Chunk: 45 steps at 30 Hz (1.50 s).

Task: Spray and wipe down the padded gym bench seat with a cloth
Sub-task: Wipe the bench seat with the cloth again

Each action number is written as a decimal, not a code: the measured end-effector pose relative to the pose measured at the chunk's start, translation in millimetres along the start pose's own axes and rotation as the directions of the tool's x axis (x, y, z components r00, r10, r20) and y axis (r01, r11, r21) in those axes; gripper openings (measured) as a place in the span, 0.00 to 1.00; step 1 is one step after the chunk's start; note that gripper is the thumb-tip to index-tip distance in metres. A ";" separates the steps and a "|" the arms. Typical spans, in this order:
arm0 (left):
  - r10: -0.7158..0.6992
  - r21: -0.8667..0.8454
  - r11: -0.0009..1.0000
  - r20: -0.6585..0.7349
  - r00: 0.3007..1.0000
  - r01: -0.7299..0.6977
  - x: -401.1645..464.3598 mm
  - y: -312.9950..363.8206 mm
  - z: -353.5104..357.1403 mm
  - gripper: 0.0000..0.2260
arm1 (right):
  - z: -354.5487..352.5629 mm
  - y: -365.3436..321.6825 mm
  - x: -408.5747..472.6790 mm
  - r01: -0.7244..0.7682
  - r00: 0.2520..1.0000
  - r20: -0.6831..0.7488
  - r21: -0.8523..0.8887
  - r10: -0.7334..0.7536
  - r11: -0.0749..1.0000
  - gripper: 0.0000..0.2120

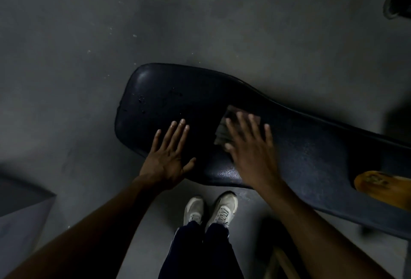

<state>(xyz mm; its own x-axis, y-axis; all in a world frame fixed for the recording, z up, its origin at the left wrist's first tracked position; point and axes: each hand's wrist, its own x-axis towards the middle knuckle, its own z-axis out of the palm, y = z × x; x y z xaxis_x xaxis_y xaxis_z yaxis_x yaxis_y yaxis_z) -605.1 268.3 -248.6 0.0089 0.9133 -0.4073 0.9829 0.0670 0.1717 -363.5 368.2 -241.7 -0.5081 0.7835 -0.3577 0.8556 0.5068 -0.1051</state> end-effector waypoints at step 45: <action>0.022 -0.124 0.992 -0.107 0.994 -0.035 -26.8 -142.3 -9.3 0.32 | 23.2 -167.6 -4.4 -0.581 0.795 0.056 0.358 0.604 0.731 0.30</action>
<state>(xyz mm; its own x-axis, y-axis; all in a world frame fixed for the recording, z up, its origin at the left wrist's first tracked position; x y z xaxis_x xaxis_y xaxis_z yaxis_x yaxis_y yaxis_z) -746.9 238.1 -253.8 0.0109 0.9523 -0.3050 0.9517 0.0838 0.2955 -502.3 271.5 -244.1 0.1182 0.9087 -0.4002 0.9561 -0.2130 -0.2012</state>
